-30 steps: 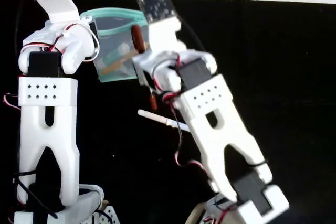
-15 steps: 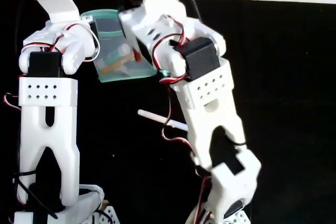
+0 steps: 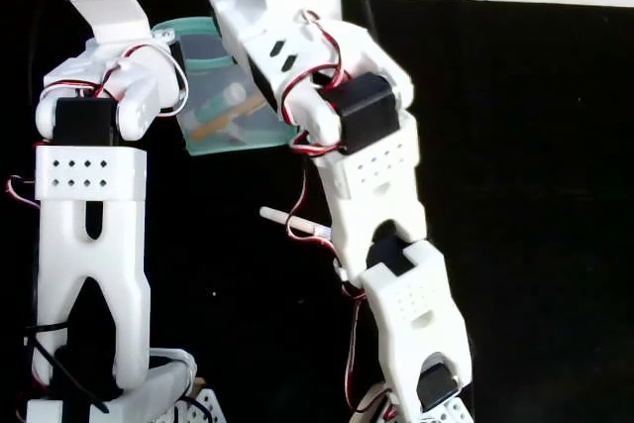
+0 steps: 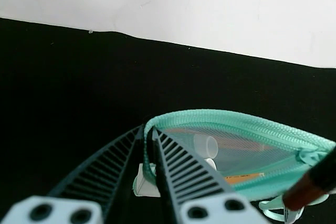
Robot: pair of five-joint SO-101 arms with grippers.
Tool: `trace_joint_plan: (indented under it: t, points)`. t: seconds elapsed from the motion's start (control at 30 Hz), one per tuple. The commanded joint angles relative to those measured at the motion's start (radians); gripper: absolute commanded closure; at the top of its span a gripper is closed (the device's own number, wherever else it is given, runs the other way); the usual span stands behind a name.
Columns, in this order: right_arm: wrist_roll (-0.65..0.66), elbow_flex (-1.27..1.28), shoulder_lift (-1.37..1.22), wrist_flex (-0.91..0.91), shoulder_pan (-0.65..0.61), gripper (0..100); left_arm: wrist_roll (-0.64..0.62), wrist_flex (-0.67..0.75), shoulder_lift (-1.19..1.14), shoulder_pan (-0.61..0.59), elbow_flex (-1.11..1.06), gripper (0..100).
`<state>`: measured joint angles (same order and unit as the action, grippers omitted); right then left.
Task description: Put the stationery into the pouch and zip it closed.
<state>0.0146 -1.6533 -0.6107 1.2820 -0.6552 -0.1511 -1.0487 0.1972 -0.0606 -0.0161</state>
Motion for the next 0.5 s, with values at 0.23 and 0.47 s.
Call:
trace_joint_plan:
  t: [0.23, 0.47]
  points:
    - [0.087, -0.116, -0.021, -0.145, -0.027, 99.1, -0.006, 0.002, -0.016, 0.005, -0.025, 99]
    - [0.089, -0.116, -0.111, -0.150, -0.058, 99.1, -0.006, 0.002, -0.016, 0.004, -0.025, 99]
